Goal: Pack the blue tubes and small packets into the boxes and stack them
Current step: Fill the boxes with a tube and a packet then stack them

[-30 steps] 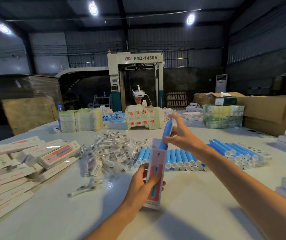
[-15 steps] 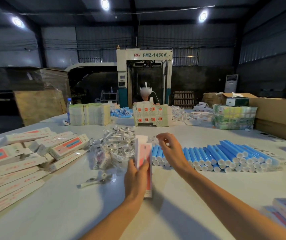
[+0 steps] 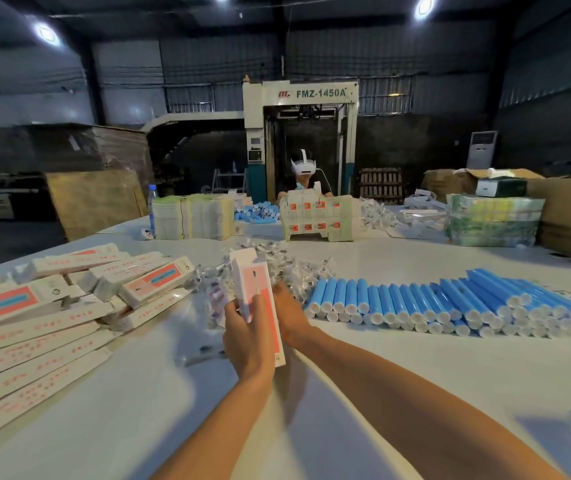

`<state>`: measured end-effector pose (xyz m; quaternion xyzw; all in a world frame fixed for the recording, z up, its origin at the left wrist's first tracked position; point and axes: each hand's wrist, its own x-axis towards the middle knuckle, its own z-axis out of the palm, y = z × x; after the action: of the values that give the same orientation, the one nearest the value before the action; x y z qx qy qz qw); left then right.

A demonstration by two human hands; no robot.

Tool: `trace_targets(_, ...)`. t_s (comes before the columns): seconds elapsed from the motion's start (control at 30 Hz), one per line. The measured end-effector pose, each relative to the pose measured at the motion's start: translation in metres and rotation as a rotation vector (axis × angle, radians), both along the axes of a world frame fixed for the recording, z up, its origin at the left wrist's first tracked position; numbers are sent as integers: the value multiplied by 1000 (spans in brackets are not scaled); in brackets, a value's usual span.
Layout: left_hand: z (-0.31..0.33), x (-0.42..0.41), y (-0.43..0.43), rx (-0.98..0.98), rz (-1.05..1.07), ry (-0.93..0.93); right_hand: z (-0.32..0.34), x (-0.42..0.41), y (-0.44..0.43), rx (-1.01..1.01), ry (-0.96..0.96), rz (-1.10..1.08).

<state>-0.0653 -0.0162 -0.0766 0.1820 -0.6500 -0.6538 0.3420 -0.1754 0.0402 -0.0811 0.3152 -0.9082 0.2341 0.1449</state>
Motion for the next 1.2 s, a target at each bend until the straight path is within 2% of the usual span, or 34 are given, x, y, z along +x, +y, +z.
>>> trace_targets(0.17, 5, 0, 3, 16, -55, 11, 5, 13, 9, -204, 50, 64)
trace_targets(0.27, 8, 2, 8, 67, -123, 57, 10, 17, 25, -279, 62, -17)
trace_targets(0.4, 6, 7, 21, 98, -225, 67, 13, 21, 58, -376, -35, -77)
trace_targets(0.57, 2, 11, 38, 147, -448, 46, 34, 43, 123, -720, -99, -194)
trace_targets(0.63, 0, 14, 45, 123, -573, 41, 47, 57, 154, -881, -153, -222)
trace_targets(0.73, -5, 19, 55, 68, -711, 35, 62, 75, 195, -1033, -129, -193)
trace_targets(0.87, -6, 27, 66, 59, -830, 16, 78, 95, 225, -1037, -47, -158)
trace_targets(1.03, -7, 33, 74, 24, -883, -1, 105, 113, 226, -1037, 71, -74)
trace_targets(1.2, -9, 34, 75, 60, -921, 17, 130, 111, 204, -797, 137, -52)
